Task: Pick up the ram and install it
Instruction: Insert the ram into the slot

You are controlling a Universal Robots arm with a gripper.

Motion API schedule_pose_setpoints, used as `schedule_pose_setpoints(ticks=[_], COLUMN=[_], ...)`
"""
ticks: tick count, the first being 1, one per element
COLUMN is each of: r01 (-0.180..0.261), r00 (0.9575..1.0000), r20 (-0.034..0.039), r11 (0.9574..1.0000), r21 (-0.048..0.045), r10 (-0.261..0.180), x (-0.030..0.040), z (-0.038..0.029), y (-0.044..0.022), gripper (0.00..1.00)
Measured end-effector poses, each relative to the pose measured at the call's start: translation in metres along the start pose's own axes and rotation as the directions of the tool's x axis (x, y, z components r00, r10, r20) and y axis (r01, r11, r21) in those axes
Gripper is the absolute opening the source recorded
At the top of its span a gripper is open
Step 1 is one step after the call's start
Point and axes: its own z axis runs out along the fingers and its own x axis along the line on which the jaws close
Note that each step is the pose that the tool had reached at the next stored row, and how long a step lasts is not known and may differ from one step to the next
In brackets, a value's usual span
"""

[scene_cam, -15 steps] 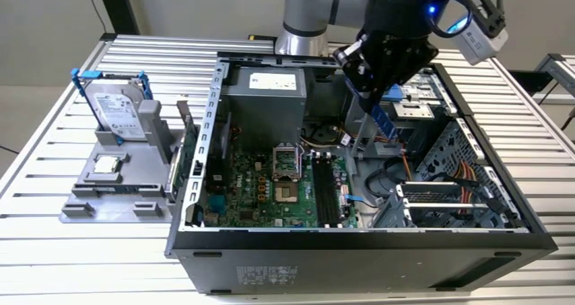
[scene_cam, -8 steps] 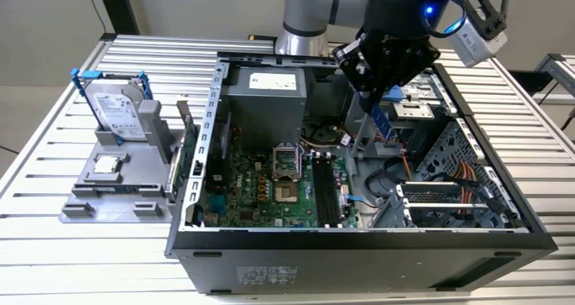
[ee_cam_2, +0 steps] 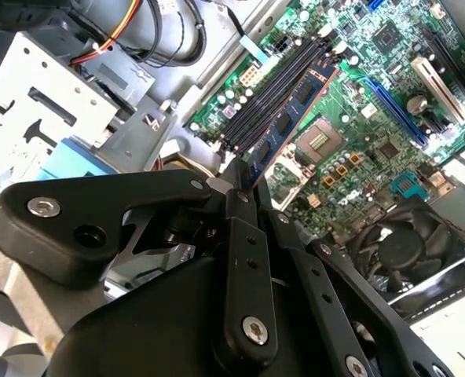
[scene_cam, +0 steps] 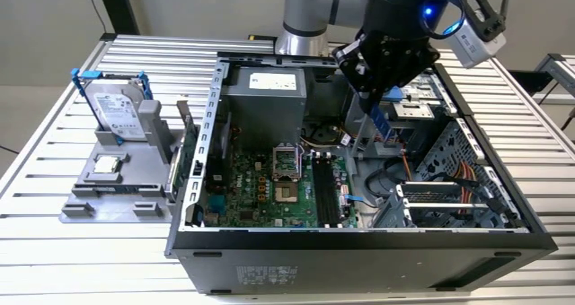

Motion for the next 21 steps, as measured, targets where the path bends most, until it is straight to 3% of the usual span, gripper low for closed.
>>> schedule_pose_setpoints(ticks=[21], r01=[0.0], r00=[1.0], r20=[0.0], r11=[1.0], r21=[0.0002], r10=[0.0], x=[0.0001], z=[0.0136], y=[-0.0003], gripper=[0.0])
